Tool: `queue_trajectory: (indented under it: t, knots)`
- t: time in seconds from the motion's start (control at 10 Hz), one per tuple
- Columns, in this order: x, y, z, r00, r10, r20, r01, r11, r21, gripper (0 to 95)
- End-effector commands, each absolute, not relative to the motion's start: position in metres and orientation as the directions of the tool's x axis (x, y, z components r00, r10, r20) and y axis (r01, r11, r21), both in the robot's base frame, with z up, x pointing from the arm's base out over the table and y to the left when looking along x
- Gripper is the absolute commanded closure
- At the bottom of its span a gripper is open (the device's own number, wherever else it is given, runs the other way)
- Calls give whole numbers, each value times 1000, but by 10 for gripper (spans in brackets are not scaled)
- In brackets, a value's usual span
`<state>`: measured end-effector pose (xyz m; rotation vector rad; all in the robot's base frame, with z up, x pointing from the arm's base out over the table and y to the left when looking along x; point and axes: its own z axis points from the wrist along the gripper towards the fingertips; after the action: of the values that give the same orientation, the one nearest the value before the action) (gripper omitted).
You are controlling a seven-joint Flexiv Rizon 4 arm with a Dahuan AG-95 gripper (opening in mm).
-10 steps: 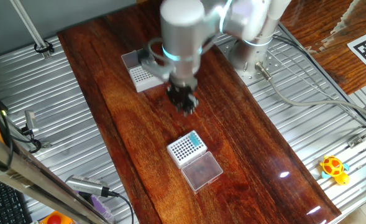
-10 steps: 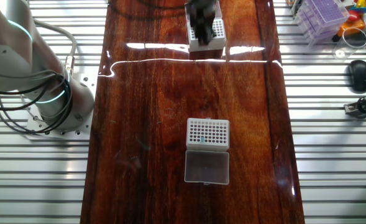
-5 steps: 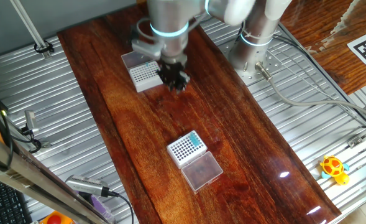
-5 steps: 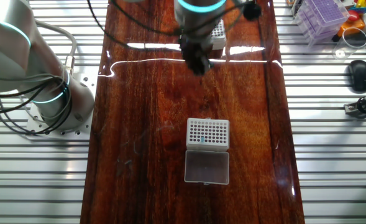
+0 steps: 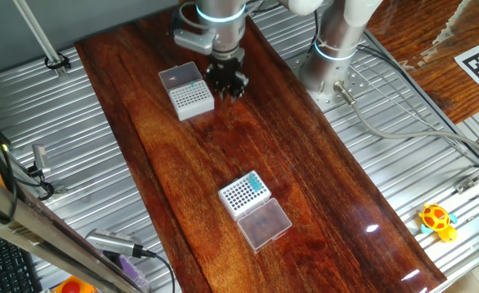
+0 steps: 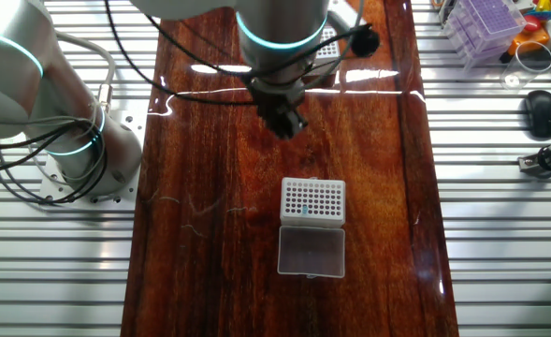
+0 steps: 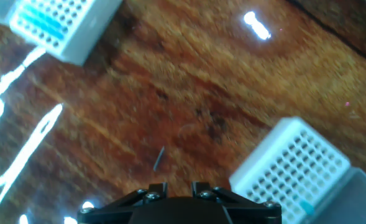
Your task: Transfer all medium pipette tips from one holder to another
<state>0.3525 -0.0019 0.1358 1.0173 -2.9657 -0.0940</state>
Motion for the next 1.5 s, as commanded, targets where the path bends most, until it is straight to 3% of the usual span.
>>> queue_trajectory:
  t: [0.1, 0.6, 0.7, 1.3, 1.5]
  knots:
    - [353, -1, 135, -800, -600, -24, -600, 796, 82, 950]
    - [351, 8, 134, -905, -424, -35, -425, 901, 88, 950]
    - [352, 5, 132, -901, -431, -42, -433, 898, 81, 760]
    - [388, -96, 117, -792, -607, -66, -611, 789, 67, 760]
    - [387, -102, 117, -792, -608, -63, -611, 788, 71, 760]
